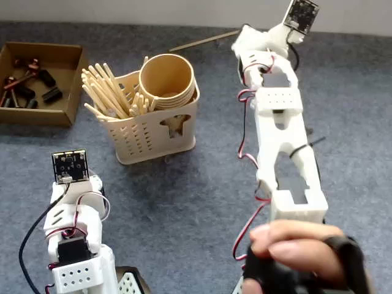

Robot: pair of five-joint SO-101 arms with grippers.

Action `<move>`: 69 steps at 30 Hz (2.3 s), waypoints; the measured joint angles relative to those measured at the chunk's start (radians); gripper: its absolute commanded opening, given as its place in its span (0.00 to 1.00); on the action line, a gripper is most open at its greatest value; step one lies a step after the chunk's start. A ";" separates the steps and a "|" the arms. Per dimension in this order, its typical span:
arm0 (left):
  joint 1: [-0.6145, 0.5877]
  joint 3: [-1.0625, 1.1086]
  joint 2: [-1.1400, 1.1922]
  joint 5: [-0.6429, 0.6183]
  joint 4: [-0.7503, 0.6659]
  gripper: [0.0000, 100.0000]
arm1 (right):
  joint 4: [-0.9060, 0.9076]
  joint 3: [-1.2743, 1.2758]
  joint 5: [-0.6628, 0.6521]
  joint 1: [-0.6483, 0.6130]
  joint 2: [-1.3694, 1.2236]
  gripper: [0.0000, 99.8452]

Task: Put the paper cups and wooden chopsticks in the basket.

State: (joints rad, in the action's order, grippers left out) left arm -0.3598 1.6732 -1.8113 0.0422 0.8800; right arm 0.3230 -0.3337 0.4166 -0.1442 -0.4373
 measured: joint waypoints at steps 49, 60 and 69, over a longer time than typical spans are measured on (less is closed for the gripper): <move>0.000 0.002 0.000 0.000 0.000 0.01 | 0.103 -1.140 -0.322 -0.107 -1.166 0.01; 0.000 0.002 0.000 0.000 0.000 0.01 | 0.655 -1.336 -0.321 -0.100 -1.132 0.01; 0.000 0.002 0.000 0.000 -0.025 0.01 | 1.077 -1.335 -0.321 -0.071 -0.974 0.01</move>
State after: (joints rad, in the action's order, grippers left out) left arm -0.3598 1.6747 -1.8113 0.0422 0.8554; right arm 1.4001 -1.6686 0.0959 -0.2148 -1.4116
